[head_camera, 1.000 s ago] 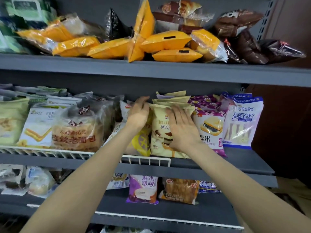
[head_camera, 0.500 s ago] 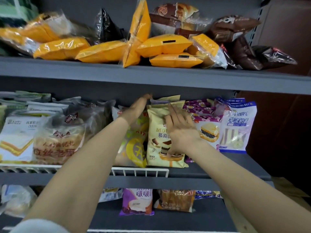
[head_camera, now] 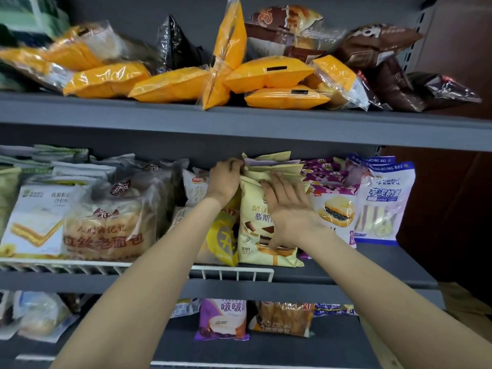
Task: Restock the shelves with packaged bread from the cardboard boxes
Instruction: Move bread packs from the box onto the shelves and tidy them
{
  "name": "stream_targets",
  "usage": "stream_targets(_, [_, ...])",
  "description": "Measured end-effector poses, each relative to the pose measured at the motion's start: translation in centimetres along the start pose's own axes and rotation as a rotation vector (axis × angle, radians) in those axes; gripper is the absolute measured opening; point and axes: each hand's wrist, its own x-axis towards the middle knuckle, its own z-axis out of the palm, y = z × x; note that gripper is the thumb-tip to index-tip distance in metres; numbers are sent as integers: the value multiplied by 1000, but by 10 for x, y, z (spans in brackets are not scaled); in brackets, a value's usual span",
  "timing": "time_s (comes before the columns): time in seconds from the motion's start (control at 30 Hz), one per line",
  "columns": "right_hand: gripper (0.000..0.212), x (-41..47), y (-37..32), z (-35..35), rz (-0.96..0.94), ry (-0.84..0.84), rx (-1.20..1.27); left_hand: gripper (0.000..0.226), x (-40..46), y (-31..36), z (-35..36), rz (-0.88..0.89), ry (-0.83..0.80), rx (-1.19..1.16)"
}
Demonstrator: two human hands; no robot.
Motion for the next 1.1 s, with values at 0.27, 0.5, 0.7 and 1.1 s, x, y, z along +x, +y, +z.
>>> stream_targets(0.27, [84, -36, -42, 25, -85, 489, 107, 64, -38, -35, -58, -59, -537, 953])
stream_targets(0.5, [80, -36, -62, 20, -28, 387, 179, 70, -57, -37, -68, -72, -689, 1073])
stream_targets(0.7, [91, -26, -57, 25, -24, 301, 78, 75, -73, -31, -72, 219, -431, 1223])
stream_targets(1.1, [107, -14, -73, 37, 160, 336, -65, 70, -65, -66, -43, 441, 2, 1110])
